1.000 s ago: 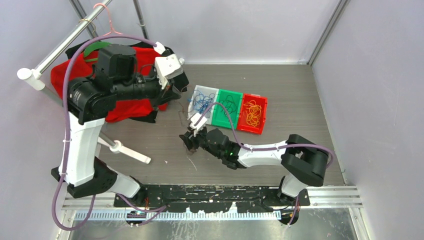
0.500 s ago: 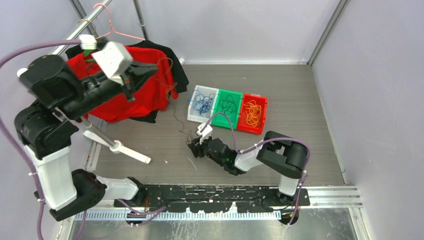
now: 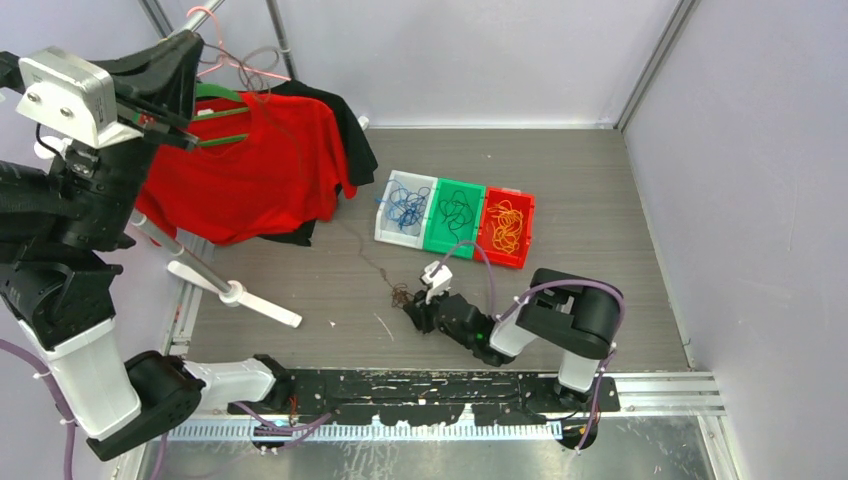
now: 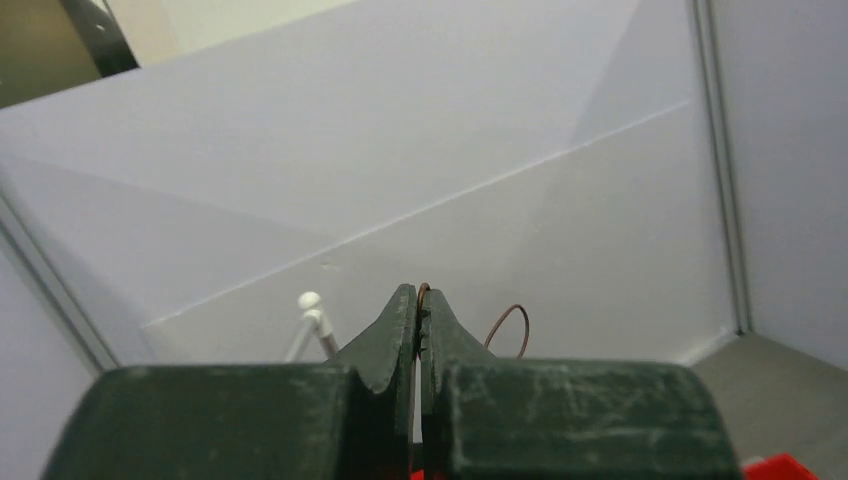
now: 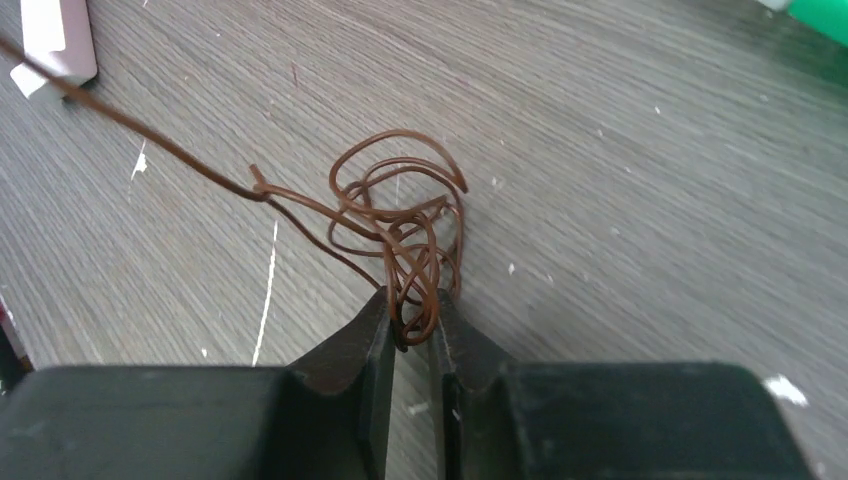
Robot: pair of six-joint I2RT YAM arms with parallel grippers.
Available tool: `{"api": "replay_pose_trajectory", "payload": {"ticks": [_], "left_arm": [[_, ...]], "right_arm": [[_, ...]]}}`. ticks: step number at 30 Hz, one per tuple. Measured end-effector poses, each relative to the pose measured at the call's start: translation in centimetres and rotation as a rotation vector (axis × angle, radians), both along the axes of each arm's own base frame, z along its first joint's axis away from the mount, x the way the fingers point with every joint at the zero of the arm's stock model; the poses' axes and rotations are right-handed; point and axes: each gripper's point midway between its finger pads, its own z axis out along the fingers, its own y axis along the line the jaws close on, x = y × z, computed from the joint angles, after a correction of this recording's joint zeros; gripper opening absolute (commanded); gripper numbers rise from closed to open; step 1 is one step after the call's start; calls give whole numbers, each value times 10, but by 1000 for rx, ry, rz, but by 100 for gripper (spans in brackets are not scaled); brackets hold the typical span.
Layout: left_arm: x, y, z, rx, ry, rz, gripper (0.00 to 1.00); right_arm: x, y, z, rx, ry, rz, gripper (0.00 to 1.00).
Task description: Untangle the cables
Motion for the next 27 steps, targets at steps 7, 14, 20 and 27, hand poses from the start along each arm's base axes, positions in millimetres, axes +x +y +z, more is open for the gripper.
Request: {"api": "replay_pose_trajectory", "payload": {"ticks": [7,14,20,27], "left_arm": [[4,19,35,-26,-139,128,0],[-4,44,73,-72,-295,273,0],[-1,15,51,33,-249,148,0],[13,-31,-4,185,-105,-35,0]], "right_arm": [[-9,-29,7,34,28,-58,3],[-8,-71,19,49,48,-200,6],[-12,-83,35,69,43,-210,24],[-24,-63,95,147,-9,-68,38]]}}
